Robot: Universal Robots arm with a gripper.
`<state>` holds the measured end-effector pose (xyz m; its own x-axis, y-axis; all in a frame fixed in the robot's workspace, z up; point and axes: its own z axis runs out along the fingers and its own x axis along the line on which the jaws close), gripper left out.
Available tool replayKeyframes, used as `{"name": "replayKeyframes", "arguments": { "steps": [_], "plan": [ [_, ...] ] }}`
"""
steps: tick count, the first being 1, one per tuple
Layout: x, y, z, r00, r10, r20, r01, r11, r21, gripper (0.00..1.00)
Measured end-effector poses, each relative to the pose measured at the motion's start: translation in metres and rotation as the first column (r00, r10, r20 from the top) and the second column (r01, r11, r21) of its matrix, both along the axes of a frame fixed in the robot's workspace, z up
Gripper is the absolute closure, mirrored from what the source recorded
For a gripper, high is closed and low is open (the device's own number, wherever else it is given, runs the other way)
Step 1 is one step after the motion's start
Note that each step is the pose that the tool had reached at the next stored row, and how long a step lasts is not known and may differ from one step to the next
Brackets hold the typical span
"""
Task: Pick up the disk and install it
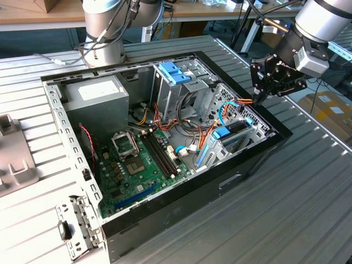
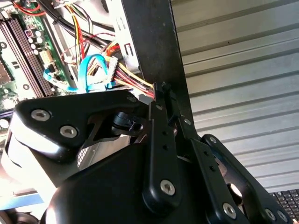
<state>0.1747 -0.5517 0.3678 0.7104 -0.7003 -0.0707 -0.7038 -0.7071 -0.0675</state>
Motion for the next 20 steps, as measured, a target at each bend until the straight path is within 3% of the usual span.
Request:
{"name": "replayKeyframes", "arguments": {
  "steps": [3,6,8,13,15,20],
  "plan": [
    [-0.0014,0.0014,0.0,1.0,0.0,0.0,0.0,0.9998,0.0207,0.83],
    [-0.0051,0.0017,-0.0002,1.0,0.0,0.0,0.0,0.9994,0.0354,0.83],
    [-0.0079,0.0011,0.0001,1.0,0.0,0.0,0.0,0.9992,0.0395,0.83],
    [-0.0138,-0.0053,0.0,1.0,0.0,0.0,0.0,0.9991,0.0434,0.83],
    [-0.02,-0.0093,0.0,1.0,0.0,0.0001,0.0,0.9989,0.0459,0.83],
    [-0.0308,-0.0146,-0.0001,1.0,0.0,0.0001,0.0,0.9987,0.0508,0.83]
  ]
}}
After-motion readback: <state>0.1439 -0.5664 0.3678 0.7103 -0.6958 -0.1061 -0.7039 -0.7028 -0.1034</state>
